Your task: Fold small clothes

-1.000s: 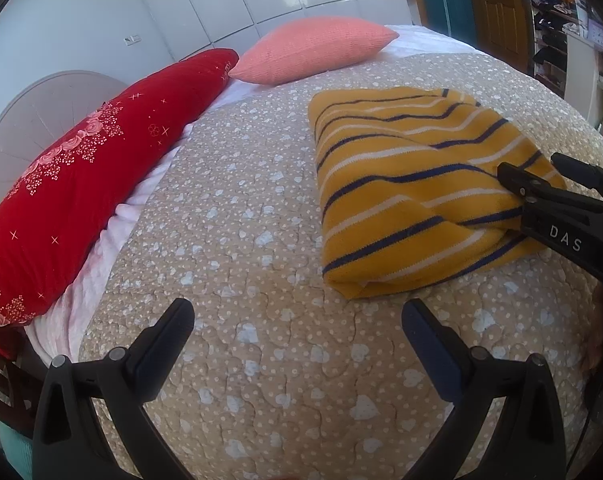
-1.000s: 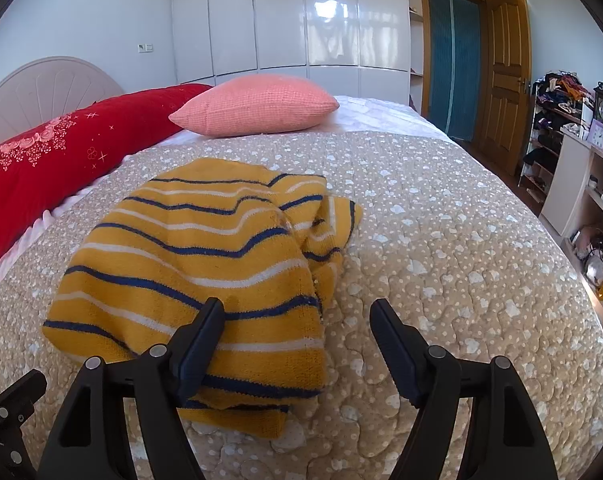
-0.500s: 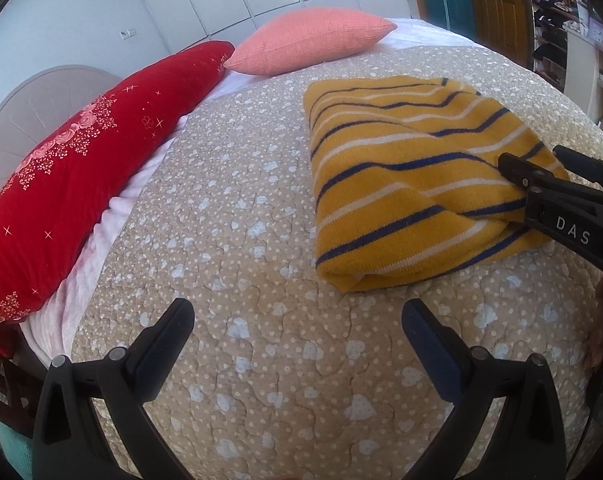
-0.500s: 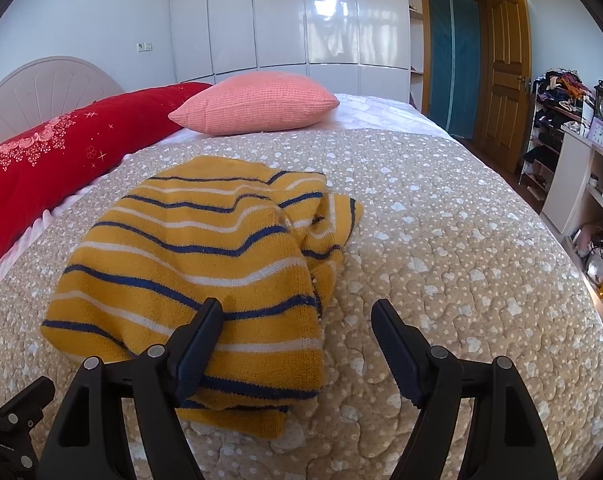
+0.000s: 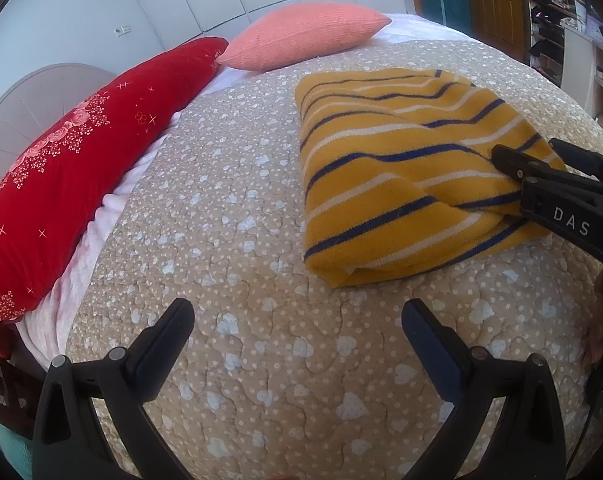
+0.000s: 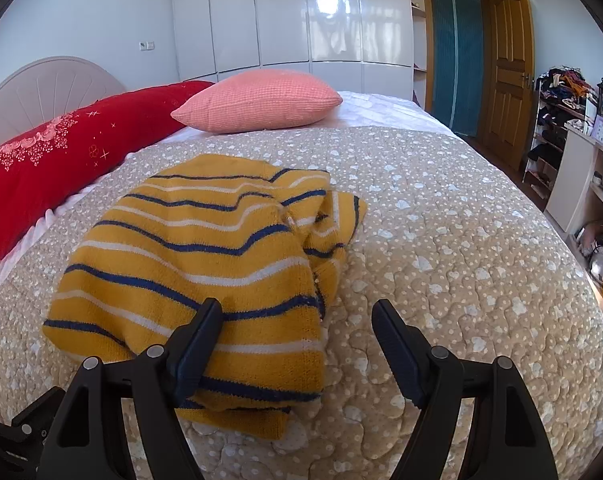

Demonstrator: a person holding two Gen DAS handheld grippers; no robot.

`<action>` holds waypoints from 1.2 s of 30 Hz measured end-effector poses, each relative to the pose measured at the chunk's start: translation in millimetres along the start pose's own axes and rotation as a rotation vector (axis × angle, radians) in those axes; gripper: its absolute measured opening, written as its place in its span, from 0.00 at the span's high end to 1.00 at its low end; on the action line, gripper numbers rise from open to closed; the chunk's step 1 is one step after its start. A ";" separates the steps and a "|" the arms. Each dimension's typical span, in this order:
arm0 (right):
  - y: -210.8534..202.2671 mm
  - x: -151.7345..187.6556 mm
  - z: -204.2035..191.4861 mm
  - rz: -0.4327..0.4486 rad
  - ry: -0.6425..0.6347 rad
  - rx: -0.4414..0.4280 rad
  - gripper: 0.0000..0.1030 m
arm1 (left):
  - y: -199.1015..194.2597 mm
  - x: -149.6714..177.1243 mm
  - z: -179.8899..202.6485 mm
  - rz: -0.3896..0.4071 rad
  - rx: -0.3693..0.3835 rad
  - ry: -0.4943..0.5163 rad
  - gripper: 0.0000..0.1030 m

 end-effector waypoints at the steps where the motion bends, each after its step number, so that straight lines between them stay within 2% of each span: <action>1: -0.2 0.0 -0.2 0.001 -0.002 0.001 0.21 | -1.0 -0.1 0.0 0.003 -0.001 0.000 0.00; 19: -4.1 -1.0 0.8 0.012 0.002 0.003 0.21 | -10.2 3.6 3.6 0.009 -0.013 0.010 0.00; 36: -4.2 -0.8 -1.0 0.015 -0.010 0.002 0.20 | 3.5 2.9 0.0 -0.020 0.005 -0.010 0.00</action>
Point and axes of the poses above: each gripper's, at about its wrist camera, not at the fingertips, and y roughly the way its jaws point, z to its right, x to its underside, the point moved 2 cm from there along y, roughly the way its jaws point, and after that the axes turned 5 degrees about -x, right-handed, at the moved point
